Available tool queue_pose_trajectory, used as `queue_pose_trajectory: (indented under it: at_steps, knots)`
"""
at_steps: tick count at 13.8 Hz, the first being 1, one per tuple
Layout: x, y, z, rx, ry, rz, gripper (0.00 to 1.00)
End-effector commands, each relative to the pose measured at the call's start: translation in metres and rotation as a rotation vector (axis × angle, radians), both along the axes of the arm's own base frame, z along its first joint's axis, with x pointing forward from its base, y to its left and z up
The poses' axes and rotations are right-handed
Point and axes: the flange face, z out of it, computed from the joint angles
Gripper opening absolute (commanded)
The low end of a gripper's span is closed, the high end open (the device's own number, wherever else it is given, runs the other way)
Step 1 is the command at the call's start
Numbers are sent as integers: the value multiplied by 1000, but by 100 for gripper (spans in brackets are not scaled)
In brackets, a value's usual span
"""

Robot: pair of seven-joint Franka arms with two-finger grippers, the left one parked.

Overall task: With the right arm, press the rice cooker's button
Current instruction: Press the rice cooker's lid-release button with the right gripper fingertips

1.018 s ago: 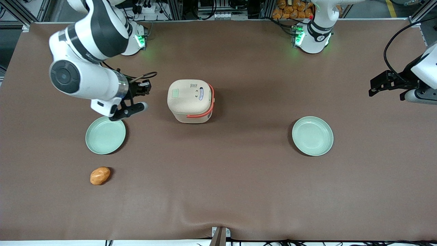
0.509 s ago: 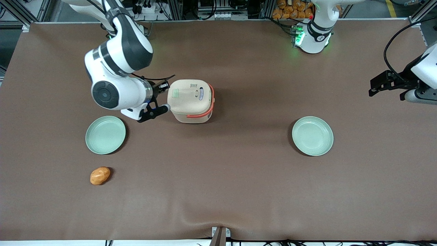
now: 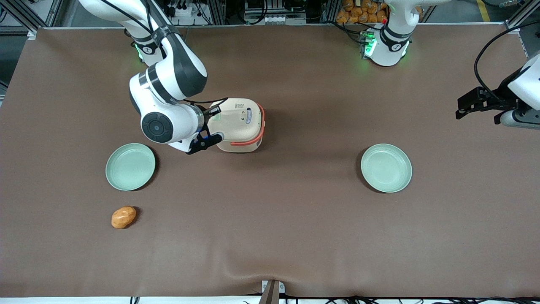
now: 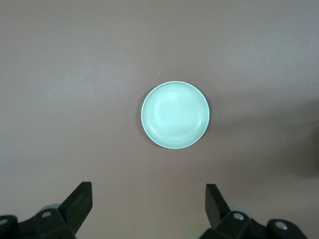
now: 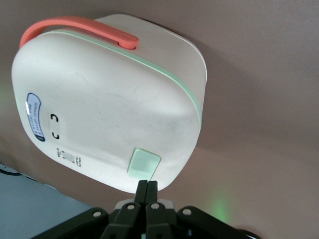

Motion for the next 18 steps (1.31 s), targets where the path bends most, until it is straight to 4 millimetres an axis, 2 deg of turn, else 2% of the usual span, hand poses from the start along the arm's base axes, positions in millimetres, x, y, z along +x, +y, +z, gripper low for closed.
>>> queue_pose_trajectory:
  at_steps: [1,18]
  knots:
    - [-3,7,-7,5,18,-10,0]
    - [-6,18,-43,-17,50,4,0]
